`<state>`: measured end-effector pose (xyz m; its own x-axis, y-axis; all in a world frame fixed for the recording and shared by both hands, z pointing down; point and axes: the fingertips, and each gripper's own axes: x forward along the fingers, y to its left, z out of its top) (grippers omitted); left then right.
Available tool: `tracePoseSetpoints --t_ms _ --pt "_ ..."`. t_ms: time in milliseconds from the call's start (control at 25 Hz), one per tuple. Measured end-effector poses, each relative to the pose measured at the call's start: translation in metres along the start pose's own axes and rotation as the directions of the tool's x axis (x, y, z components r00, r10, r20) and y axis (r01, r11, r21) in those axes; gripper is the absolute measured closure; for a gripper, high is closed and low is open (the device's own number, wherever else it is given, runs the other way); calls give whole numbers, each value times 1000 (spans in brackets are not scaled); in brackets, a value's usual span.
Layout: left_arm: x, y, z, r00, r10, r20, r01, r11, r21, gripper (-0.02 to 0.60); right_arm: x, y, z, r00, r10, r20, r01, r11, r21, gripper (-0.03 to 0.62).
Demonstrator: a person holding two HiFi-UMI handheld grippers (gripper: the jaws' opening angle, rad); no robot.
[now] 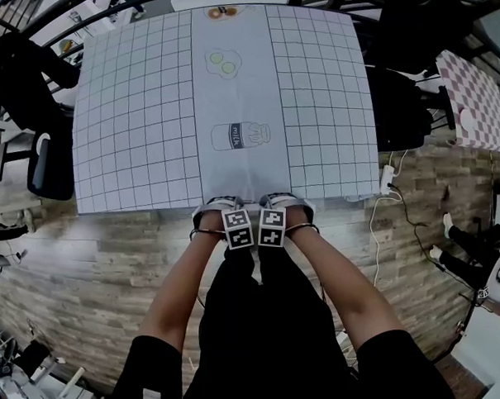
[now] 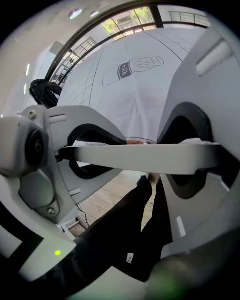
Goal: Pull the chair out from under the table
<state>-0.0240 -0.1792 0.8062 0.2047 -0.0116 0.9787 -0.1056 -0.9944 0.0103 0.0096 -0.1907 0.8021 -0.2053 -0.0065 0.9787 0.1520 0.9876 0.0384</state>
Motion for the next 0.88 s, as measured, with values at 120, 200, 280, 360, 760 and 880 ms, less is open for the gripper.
tracePoseSetpoints --t_ms 120,200,280,360,760,880 --pt "-2 3 0 1000 14 2 -14 1000 -21 492 -1 0 0 1000 1 5 -1 1000 1 525" --pt "-3 2 0 1000 16 2 -16 999 -28 502 -1 3 1 1000 2 10 -2 1000 3 525" --pt "-3 -3 0 1000 12 4 -12 999 -33 502 -2 7 1 1000 4 11 -4 1000 6 525" --pt "-3 -7 1 1000 9 8 -9 999 -39 502 -2 12 0 1000 4 9 -4 1000 7 525" --pt "-8 -33 -2 1000 -12 -4 12 1000 -16 503 -4 37 4 999 39 9 -40 999 25 523" --pt "-10 -44 -2 1000 -7 -1 7 1000 -22 503 -5 48 5 999 42 11 -42 999 29 523"
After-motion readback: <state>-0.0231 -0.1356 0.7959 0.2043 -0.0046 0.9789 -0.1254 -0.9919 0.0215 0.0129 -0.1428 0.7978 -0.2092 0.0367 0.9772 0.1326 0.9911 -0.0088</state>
